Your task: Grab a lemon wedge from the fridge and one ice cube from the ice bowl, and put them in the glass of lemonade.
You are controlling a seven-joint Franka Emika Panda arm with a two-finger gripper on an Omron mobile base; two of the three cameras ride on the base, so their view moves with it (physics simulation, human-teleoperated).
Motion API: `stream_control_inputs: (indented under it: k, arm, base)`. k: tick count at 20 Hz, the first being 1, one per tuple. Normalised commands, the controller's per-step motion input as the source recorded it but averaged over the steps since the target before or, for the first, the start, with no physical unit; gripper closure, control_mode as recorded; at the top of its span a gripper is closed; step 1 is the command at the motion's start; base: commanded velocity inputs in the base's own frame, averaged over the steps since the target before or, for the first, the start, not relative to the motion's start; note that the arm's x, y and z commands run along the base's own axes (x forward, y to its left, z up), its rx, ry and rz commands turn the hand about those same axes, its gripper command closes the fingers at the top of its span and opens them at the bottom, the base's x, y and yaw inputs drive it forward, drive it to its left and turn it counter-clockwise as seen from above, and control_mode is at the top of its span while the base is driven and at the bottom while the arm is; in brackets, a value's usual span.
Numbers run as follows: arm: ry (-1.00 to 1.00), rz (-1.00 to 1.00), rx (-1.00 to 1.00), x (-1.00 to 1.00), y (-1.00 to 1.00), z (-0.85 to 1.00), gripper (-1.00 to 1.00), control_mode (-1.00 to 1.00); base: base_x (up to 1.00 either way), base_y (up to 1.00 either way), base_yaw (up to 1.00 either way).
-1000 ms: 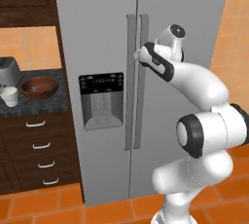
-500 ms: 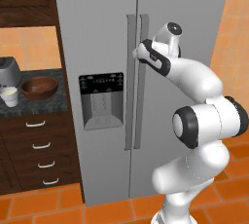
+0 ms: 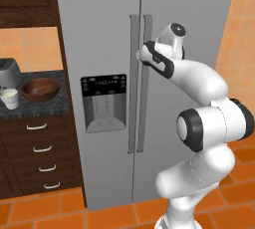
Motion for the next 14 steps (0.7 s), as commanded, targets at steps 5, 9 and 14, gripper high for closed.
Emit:
stream_control_inputs:
  k: [5, 9, 14]
  arm:
    - [0.00, 0.00, 0.00, 0.44, 0.04, -0.02, -1.00, -1.00]
    - [0.00, -0.03, -0.01, 0.69, 0.14, -0.08, -1.00, -1.00]
    - [-0.11, -0.09, 0.00, 0.35, 0.12, -0.15, -1.00, -1.00]
  base:
    - [0.00, 0.00, 0.00]
    - [0.00, 0.00, 0.00]
    - [0.00, 0.00, 0.00]
